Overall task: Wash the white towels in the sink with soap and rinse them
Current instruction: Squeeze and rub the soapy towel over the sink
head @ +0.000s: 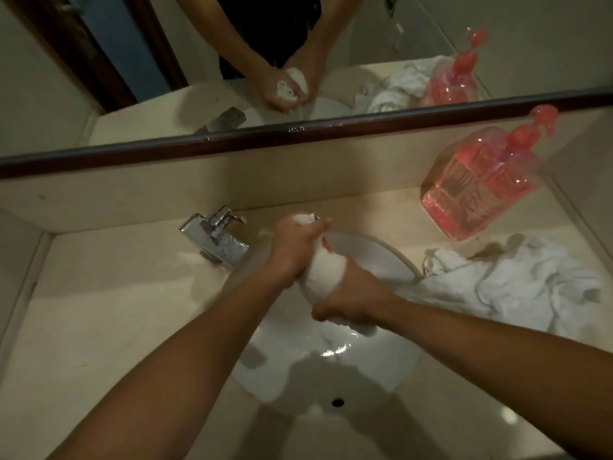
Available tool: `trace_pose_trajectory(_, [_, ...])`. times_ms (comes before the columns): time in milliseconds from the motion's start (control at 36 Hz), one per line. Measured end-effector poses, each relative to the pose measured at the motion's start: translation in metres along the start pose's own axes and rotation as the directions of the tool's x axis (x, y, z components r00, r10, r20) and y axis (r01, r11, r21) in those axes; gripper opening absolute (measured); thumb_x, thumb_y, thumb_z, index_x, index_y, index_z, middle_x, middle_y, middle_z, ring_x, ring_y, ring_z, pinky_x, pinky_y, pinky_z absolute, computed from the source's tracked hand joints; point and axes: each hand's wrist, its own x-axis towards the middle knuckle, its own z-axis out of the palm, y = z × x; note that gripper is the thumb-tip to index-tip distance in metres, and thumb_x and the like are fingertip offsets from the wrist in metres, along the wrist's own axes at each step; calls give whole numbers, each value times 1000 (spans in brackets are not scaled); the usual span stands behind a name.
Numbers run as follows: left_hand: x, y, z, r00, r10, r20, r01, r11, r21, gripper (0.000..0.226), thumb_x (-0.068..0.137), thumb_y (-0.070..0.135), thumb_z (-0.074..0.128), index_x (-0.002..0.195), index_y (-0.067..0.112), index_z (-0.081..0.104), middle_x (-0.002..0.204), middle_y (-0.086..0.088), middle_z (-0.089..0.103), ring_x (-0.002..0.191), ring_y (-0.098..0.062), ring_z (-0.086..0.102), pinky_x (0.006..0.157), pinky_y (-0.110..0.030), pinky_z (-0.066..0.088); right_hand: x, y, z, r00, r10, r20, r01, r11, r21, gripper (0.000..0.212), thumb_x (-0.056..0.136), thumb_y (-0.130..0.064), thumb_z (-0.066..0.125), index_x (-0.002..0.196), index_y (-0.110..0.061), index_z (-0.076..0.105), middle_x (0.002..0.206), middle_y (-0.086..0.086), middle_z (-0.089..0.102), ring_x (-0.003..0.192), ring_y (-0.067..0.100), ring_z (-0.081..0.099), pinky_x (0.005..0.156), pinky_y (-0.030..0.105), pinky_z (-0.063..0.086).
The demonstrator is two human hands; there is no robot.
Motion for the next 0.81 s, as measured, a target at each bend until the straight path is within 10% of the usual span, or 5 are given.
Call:
trace_pose_trajectory(194, [19,-32,6,992,30,-119,-7,982,188,18,80,29,71,71,15,63,64,-10,73,64,-31,73,72,-50,62,19,11,28,995,81,-66,-77,995,58,90,63,-19,91,137,-16,39,106,6,70,81,20,72,44,18,47])
trace_pose_trajectory(444, [22,-31,21,981,54,-185,-12,976,217,24,91,11,70,69,12,60,61,-6,69,59,-21,65,61,-31,48,28,21,30,991,93,-99,-92,996,14,98,60,-26,91,140,-16,35,114,10,65,95,28,73,69,42,65])
trace_pose_trajectory(639, [25,-6,17,987,89,-132,-75,992,105,34,78,41,73,72,8,67,60,-6,72,64,-30,72,70,-40,58,17,16,-10,999,-50,-22,52,995,89,91,62,-28,95,138,-27,44,97,6,74,66,16,70,48,28,54])
trace_pose_trajectory(806, [11,20,1,994,93,-58,-102,978,-180,24,94,18,79,101,4,61,76,-16,68,60,-24,68,59,-33,58,-9,-13,-46,965,-248,86,216,936,279,55,79,-44,93,122,-37,59,105,1,76,76,11,74,51,34,56])
